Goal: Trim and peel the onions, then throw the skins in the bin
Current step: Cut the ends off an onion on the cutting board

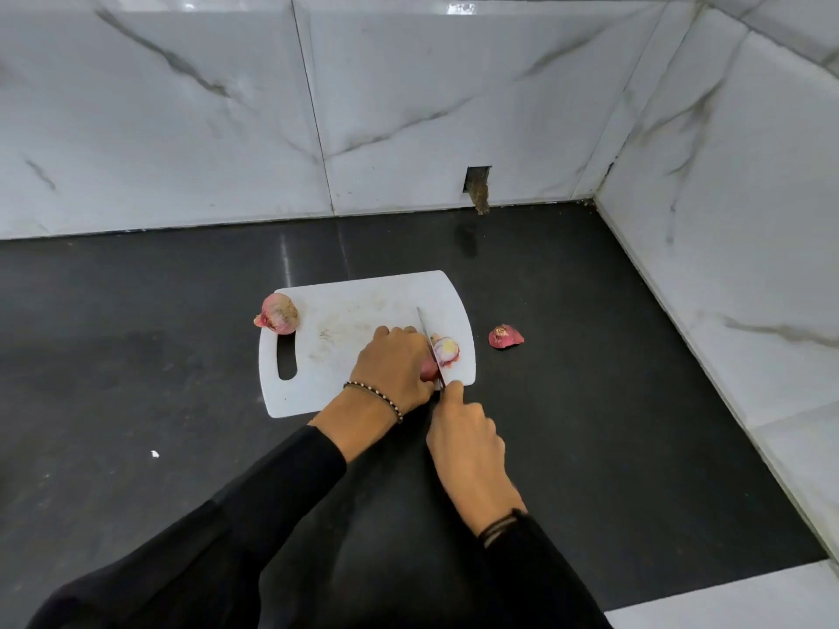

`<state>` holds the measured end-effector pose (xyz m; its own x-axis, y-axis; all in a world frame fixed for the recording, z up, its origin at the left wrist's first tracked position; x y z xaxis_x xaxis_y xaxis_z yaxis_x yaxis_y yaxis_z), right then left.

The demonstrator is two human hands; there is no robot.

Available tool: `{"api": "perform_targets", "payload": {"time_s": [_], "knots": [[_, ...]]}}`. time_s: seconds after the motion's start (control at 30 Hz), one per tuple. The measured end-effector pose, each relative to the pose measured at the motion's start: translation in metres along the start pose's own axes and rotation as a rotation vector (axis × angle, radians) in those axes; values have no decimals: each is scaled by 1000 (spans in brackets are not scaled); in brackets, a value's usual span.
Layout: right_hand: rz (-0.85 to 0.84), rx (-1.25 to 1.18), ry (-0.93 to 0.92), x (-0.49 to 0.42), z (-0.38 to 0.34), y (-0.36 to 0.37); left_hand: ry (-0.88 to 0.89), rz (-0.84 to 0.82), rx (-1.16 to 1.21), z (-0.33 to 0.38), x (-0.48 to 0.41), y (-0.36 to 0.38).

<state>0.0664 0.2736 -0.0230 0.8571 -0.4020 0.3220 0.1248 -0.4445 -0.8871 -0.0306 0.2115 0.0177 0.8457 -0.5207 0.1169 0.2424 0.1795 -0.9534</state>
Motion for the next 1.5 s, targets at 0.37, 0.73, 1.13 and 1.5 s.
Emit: {"api": "perform_targets", "payload": {"time_s": [0.37,0.73,1.13,1.5], "knots": [[32,-421,-12,16,24,-12,-15,-41,121,-23,-4,2],[-66,-266,14,11,14,2,38,-43,73,-17,-9,4],[53,102,25,6,9,-2,25,-56,69,-19,-7,8],[50,-349,79,2,39,-20,-15,-15,152,-42,3,4]]}}
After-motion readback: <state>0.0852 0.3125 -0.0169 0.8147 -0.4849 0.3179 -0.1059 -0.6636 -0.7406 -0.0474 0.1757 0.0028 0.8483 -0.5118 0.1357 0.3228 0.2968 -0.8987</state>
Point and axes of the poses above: each hand's wrist, its own x-axis away from the middle knuckle, its own y-axis out of the palm, z = x × y, the point moved 6 cm from there along -x, towards the middle knuckle, and after that the axes turned 1 degree about -y, right-handed, at the moved point
